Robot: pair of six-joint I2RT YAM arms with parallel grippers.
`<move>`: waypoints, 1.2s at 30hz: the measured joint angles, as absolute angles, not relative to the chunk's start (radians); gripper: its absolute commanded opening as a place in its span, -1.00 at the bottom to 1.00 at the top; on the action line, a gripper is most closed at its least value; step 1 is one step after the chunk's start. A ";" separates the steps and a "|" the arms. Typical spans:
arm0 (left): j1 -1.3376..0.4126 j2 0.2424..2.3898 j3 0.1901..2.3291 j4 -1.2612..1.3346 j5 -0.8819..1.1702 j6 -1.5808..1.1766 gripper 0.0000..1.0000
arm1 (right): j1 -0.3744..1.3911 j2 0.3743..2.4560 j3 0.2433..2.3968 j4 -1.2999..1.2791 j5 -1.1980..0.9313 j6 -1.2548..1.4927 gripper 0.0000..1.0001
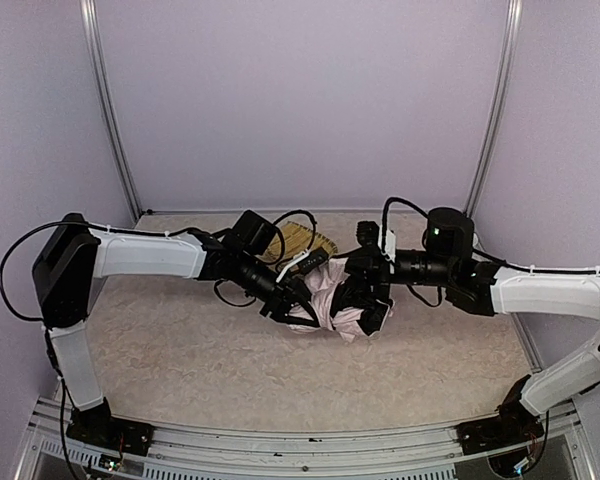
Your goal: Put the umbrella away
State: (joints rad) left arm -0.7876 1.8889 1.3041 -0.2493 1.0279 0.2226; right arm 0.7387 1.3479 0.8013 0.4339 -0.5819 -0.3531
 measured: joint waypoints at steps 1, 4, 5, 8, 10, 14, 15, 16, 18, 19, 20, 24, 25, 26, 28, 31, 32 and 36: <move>-0.780 1.892 1.299 -0.238 1.013 0.206 -1.00 | 0.748 1.341 0.772 0.444 -0.584 -0.347 -1.00; -0.753 1.917 1.293 -0.227 0.995 0.173 -1.00 | 0.757 1.339 0.693 0.491 -0.574 -0.345 -1.00; -0.749 1.932 1.291 -0.220 0.995 0.168 -1.00 | 0.756 1.339 0.668 0.506 -0.561 -0.349 -1.00; -0.751 1.987 1.290 -0.212 0.999 0.160 -1.00 | 0.758 1.356 0.629 0.514 -0.527 -0.381 -1.00; -0.754 2.032 1.302 -0.214 1.005 0.162 -1.00 | 0.768 1.382 0.624 0.514 -0.509 -0.411 -1.00; -0.754 2.138 1.362 -0.239 1.030 0.174 -1.00 | 0.813 1.446 0.624 0.502 -0.458 -0.493 -1.00; -0.755 2.164 1.380 -0.253 1.036 0.180 -1.00 | 0.821 1.461 0.624 0.496 -0.445 -0.513 -1.00; -0.755 2.187 1.395 -0.269 1.041 0.186 -1.00 | 0.827 1.472 0.624 0.489 -0.437 -0.531 -1.00; -0.755 2.219 1.425 -0.295 1.058 0.191 -1.00 | 0.838 1.489 0.624 0.476 -0.424 -0.563 -1.00; -0.754 2.229 1.441 -0.314 1.066 0.193 -1.00 | 0.841 1.494 0.624 0.476 -0.419 -0.577 -1.00; -0.754 2.236 1.454 -0.331 1.067 0.195 -1.00 | 0.842 1.501 0.624 0.477 -0.416 -0.591 -1.00; -0.754 2.273 1.506 -0.383 1.068 0.195 -0.65 | 0.844 1.568 0.631 0.494 -0.418 -0.648 -1.00; -0.754 2.278 1.512 -0.387 1.068 0.192 -0.51 | 0.846 1.591 0.633 0.499 -0.417 -0.662 -1.00; -0.754 2.281 1.516 -0.390 1.067 0.189 -0.42 | 0.848 1.608 0.635 0.502 -0.415 -0.671 -1.00; -0.754 2.282 1.516 -0.393 1.061 0.184 -0.30 | 0.850 1.628 0.636 0.515 -0.408 -0.696 -1.00; -0.754 2.265 1.497 -0.381 1.041 0.186 0.00 | 0.850 1.628 0.628 0.527 -0.403 -0.718 -1.00; -0.753 2.245 1.473 -0.372 1.016 0.194 0.08 | 0.850 1.628 0.620 0.525 -0.406 -0.721 -1.00; -0.757 2.159 1.380 -0.299 0.931 0.255 0.34 | 0.843 1.642 0.607 0.521 -0.429 -0.727 -1.00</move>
